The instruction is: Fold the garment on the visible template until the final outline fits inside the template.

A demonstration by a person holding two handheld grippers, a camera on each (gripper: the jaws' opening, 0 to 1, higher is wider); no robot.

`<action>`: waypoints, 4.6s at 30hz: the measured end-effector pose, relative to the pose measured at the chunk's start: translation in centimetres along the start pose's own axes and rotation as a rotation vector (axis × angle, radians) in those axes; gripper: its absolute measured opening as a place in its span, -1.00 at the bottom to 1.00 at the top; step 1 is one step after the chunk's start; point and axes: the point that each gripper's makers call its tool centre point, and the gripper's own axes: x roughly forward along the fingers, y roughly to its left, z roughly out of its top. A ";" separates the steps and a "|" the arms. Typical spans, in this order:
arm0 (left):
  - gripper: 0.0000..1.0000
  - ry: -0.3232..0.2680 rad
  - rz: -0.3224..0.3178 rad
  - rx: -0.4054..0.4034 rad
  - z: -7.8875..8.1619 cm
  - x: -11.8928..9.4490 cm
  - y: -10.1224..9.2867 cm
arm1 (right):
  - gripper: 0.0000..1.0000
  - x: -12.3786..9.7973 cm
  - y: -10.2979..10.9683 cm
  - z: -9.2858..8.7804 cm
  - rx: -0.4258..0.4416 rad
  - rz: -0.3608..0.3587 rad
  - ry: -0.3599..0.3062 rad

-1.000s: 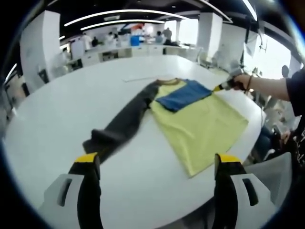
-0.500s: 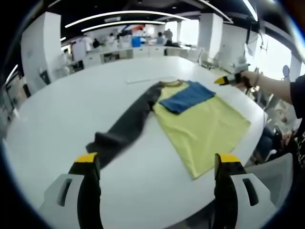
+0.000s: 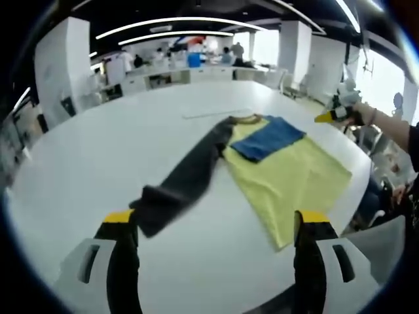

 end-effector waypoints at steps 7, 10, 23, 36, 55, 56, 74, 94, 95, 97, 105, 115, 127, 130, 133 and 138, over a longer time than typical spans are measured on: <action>0.88 -0.021 0.040 -0.052 0.1 0.4 1.7 | 0.96 -1.1 1.7 -0.3 -0.074 0.028 0.003; 0.86 -0.021 0.055 -0.060 0.1 0.6 2.4 | 0.99 -1.5 2.5 -0.5 -0.089 0.051 0.005; 0.65 -0.041 0.119 -0.145 -0.2 1.9 6.0 | 0.99 -3.4 4.1 -2.1 -0.144 0.056 0.013; 0.16 -0.017 0.183 -0.205 -2.4 4.5 9.2 | 0.96 -3.7 4.9 -2.8 -0.187 0.056 0.031; -0.22 0.088 0.260 -0.280 -5.5 8.0 13.0 | 0.93 -4.2 6.6 -2.3 -0.233 0.082 0.030; -0.23 0.093 0.266 -0.277 -5.6 8.2 13.2 | 0.93 -4.3 6.7 -2.2 -0.234 0.083 0.027; -0.50 0.117 0.318 -0.272 -5.6 9.9 14.4 | 0.99 -5.4 7.0 -2.8 -0.260 0.070 0.050; -0.99 0.069 0.331 -0.387 -5.4 9.9 15.0 | 0.99 -5.4 6.9 -3.5 -0.239 0.073 0.044; -0.99 0.066 0.343 -0.388 -5.5 9.7 15.4 | 0.99 -5.4 6.8 -3.6 -0.235 0.072 0.048; -0.99 0.061 0.353 -0.377 -5.5 9.4 15.8 | 0.99 -5.4 6.9 -3.8 -0.235 0.071 0.048; -0.99 0.062 0.410 -0.356 -5.7 8.2 17.7 | 0.99 -5.5 7.0 -4.7 -0.241 0.086 0.063; -0.99 0.056 0.433 -0.321 -4.9 9.2 19.1 | 0.99 -5.7 6.5 -5.2 -0.213 0.073 0.062; -0.99 0.060 0.458 -0.311 -5.1 9.7 20.0 | 0.99 -5.9 6.6 -5.4 -0.200 0.066 0.065; -0.99 0.057 0.464 -0.295 -4.8 10.0 20.5 | 0.99 -5.9 6.6 -5.4 -0.203 0.063 0.065; -0.99 0.060 0.471 -0.292 -4.7 10.1 20.9 | 0.99 -6.0 6.7 -5.4 -0.203 0.063 0.064; -0.99 0.063 0.476 -0.291 -4.6 10.0 20.9 | 0.99 -6.0 6.5 -5.3 -0.201 0.056 0.061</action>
